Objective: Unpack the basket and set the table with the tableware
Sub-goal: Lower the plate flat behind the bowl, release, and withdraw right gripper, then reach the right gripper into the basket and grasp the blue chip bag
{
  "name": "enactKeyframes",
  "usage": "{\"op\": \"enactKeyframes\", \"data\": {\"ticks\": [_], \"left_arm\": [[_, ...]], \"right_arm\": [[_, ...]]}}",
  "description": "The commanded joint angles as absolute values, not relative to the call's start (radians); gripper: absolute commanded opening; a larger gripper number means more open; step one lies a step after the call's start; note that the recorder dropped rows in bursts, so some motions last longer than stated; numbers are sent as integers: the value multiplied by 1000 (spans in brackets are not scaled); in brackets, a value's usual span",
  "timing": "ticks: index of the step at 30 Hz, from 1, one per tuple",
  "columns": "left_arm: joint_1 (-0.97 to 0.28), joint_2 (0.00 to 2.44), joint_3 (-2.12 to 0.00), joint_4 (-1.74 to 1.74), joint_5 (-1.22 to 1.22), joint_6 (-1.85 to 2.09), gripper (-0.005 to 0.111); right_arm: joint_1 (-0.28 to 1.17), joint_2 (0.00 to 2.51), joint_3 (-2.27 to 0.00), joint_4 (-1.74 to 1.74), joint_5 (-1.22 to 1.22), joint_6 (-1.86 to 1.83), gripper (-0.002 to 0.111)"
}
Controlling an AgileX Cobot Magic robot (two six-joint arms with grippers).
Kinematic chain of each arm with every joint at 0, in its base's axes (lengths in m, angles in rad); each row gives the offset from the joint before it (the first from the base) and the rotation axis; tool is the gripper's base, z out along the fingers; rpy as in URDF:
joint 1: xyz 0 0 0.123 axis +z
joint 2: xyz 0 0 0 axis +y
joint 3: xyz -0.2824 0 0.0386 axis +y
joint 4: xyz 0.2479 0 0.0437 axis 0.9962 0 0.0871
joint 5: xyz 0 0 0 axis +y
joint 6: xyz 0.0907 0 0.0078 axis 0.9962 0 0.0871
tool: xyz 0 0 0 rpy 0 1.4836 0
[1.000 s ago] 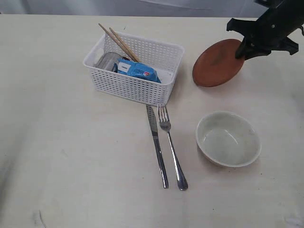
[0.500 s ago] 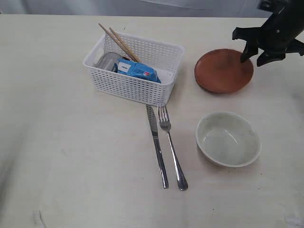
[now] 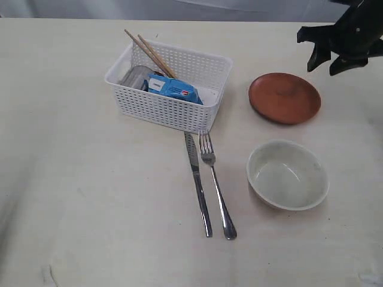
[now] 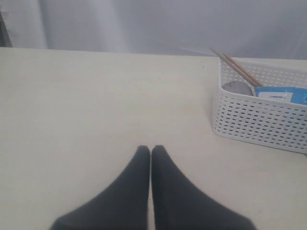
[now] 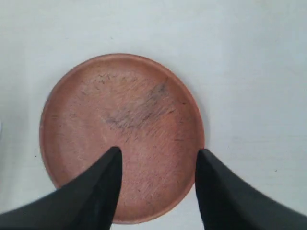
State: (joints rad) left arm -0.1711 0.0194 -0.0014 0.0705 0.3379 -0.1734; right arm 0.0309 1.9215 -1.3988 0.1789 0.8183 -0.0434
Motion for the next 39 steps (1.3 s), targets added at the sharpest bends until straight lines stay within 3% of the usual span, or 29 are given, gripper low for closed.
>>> {"op": "enactKeyframes", "data": {"ticks": [1, 3, 6, 9, 14, 23, 36, 39], "left_arm": [[-174, 22, 0, 70, 328, -179, 1], [-174, 22, 0, 70, 328, -179, 1], [-174, 22, 0, 70, 328, -179, 1], [-174, 22, 0, 70, 328, -179, 1], [-174, 22, 0, 70, 328, -179, 1], [-174, 22, 0, 70, 328, -179, 1], [-174, 22, 0, 70, 328, -179, 1], [-174, 22, 0, 70, 328, -179, 1]], "right_arm": [[159, 1816, -1553, 191, 956, -158, 47], [249, 1820, -1637, 193, 1058, -200, 51], [394, 1840, -1707, 181, 1116, -262, 69], [526, 1870, -1713, 174, 1132, -323, 67], [618, 1940, -1713, 170, 1139, -338, 68], [702, 2042, -1714, -74, 1102, -235, 68], [700, 2076, -1736, -77, 1063, -222, 68], [700, 2076, -1742, -77, 1047, -190, 63]]}}
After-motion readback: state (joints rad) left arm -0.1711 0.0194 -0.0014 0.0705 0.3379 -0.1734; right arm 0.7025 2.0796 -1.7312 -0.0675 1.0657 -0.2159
